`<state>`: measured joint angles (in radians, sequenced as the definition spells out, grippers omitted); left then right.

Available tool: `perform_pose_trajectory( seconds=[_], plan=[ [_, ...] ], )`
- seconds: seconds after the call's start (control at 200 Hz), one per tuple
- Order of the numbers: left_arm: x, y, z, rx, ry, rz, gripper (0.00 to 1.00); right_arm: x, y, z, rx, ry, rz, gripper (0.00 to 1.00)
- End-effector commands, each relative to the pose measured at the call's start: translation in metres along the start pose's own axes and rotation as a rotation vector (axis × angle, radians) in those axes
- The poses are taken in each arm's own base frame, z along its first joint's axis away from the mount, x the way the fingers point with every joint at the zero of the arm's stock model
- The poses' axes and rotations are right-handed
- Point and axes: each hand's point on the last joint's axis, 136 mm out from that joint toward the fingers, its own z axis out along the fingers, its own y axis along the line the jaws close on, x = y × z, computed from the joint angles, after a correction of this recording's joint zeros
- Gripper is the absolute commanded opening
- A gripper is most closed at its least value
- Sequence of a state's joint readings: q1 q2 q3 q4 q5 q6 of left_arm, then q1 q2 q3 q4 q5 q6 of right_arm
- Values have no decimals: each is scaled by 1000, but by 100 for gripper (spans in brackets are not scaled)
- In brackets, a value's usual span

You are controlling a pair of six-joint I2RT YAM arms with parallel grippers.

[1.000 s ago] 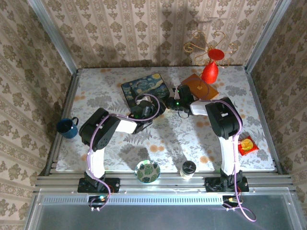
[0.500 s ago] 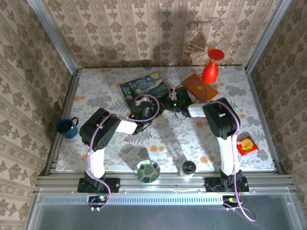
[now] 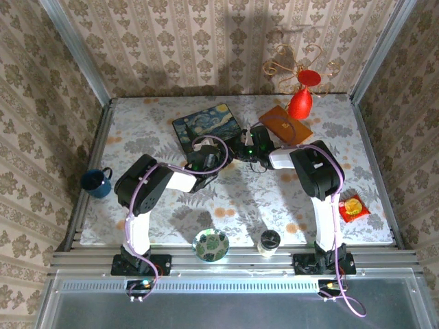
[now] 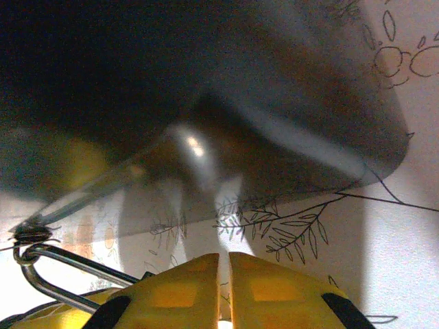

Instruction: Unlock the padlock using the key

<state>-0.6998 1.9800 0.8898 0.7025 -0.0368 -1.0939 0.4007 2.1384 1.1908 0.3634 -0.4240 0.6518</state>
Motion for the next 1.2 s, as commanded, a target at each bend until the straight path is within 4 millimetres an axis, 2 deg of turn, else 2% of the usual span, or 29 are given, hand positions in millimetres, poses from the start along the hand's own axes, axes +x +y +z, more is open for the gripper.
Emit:
perform_pose_trajectory(
  seconds=[0.0, 0.095, 0.23, 0.34, 0.505, 0.805, 0.971, 1.196],
  plan=[
    [13, 24, 13, -66, 29, 21, 52, 49, 31, -1, -117, 186, 43, 14],
    [14, 24, 16, -69, 33, 30, 52, 48, 32, 0, -124, 187, 49, 14],
    [16, 27, 19, -80, 40, 40, 46, 49, 32, 0, -128, 192, 56, 14],
    [17, 31, 20, -95, 40, 45, 34, 51, 31, 1, -129, 198, 62, 14],
    [19, 42, 17, -145, 42, 31, 35, 52, 30, 2, -141, 203, 74, 14],
    [32, 55, 9, -218, 99, 14, 36, 48, 40, -6, -175, 193, 94, 13],
    [35, 66, 5, -254, 103, 1, 21, 46, 39, -8, -162, 193, 108, 13],
    [35, 71, 3, -280, 99, -11, 15, 45, 28, -13, -103, 174, 108, 14]
  ],
)
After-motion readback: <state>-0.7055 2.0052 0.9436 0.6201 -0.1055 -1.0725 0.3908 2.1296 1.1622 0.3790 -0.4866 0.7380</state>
